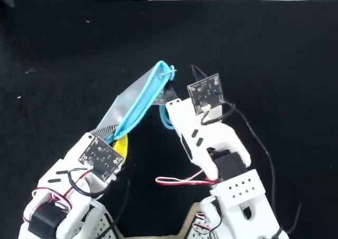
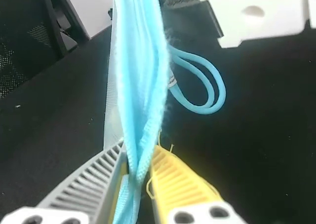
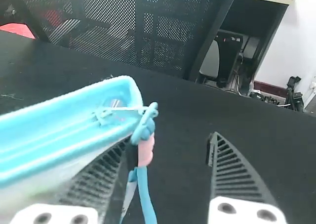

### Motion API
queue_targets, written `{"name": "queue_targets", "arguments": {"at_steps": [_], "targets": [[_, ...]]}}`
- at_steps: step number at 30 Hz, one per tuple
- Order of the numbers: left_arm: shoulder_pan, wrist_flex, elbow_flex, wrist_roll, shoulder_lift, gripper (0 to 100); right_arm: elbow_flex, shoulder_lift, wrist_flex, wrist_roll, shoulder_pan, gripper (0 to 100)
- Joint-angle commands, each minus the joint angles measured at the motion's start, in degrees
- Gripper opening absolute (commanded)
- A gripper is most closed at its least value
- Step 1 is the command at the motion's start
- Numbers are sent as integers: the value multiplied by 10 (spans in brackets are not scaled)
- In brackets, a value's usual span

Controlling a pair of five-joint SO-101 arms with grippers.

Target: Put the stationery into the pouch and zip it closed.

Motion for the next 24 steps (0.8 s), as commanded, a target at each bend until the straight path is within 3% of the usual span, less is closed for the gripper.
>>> {"name": "queue_targets", "arguments": {"at_steps": [1, 20, 24], "targets": [[0, 8, 12, 7, 3, 29, -7, -9, -23, 0, 7, 218], [0, 8, 12, 7, 3, 29, -42, 144, -83, 1, 10, 218], [0, 8, 14, 7, 3, 29, -36, 117, -82, -3, 18, 149]]}}
